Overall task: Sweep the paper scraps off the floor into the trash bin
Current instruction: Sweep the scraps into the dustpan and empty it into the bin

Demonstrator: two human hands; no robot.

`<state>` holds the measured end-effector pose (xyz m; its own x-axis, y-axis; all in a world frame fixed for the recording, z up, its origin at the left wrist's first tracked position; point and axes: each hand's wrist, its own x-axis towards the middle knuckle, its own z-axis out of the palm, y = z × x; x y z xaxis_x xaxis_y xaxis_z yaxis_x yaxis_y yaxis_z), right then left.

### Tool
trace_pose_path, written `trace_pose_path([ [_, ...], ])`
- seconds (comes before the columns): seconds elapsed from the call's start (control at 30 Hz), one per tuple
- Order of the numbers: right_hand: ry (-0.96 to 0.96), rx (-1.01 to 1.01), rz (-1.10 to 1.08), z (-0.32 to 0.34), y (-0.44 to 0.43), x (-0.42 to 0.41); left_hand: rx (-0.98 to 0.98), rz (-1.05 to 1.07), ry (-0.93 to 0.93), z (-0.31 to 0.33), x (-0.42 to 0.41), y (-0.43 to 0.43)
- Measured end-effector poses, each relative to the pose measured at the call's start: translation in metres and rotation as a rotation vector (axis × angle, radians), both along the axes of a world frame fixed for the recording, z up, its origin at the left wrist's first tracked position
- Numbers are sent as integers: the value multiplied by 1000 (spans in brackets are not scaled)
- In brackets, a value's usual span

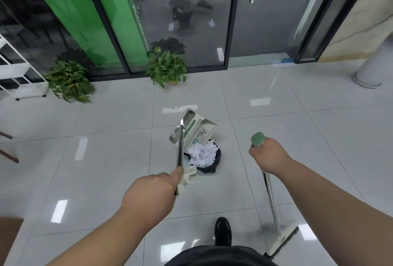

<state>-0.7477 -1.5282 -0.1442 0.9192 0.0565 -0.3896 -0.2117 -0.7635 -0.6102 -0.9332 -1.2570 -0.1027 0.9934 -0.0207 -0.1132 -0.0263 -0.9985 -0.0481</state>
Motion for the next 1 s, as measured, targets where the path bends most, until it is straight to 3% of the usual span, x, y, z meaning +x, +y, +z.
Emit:
trace_pose_path([
  [0.57,18,53,-45,-20,-13,-99,82,-193,-48,3,-36,25],
  [1.0,38,11,-47,-14,5,-111,25,-154,-130,13,-41,51],
])
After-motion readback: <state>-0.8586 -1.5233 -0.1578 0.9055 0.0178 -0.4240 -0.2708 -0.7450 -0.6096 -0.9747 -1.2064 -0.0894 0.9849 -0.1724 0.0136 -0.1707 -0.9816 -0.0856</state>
